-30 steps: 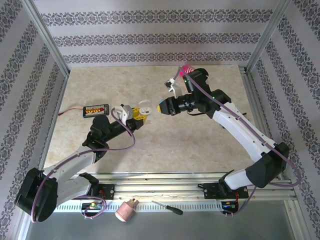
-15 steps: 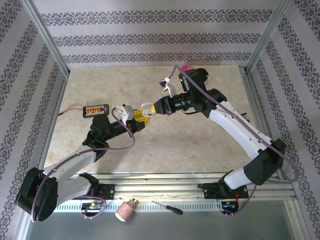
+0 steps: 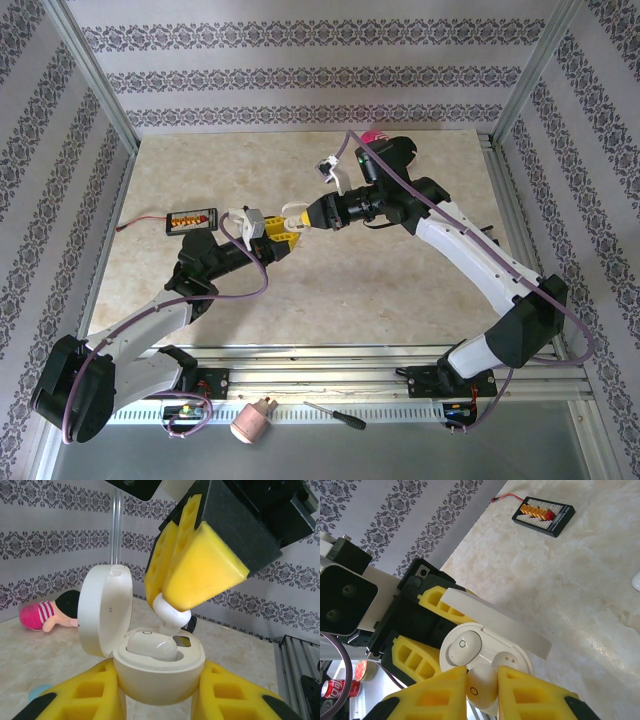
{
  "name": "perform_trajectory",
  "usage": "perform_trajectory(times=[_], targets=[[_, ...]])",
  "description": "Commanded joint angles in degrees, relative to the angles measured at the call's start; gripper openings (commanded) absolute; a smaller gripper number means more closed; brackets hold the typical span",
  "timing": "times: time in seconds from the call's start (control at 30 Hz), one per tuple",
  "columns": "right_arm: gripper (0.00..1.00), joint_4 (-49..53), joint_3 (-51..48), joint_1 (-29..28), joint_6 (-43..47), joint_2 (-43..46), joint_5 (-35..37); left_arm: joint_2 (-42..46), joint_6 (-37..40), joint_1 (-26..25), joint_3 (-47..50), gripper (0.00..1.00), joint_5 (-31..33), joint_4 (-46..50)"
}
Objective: Insert the wireless bluetooth earbuds into the charging case
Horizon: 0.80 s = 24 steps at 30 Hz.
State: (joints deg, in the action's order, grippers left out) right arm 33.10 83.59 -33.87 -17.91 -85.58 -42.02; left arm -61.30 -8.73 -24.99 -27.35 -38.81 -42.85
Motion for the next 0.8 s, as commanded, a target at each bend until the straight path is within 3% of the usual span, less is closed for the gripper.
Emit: perform_trajectory(times=[0.0, 0.5, 0.77], targets=[[0.18, -1.0, -0.8, 0.3, -0.3, 0.0, -2.1, 0.5, -0.9, 0.5, -1.7, 0.17, -0.1, -3.6], [0.2, 2.3, 0.2, 0.6, -0.5, -1.3, 1.1, 0.3, -1.0, 0.5, -1.9, 0.17, -0.3, -4.6], [0.29, 2.3, 1.7, 0.4, -0.8, -1.5, 1.4, 0.7, -1.0, 0.4, -1.8, 0.17, -0.2, -4.4]])
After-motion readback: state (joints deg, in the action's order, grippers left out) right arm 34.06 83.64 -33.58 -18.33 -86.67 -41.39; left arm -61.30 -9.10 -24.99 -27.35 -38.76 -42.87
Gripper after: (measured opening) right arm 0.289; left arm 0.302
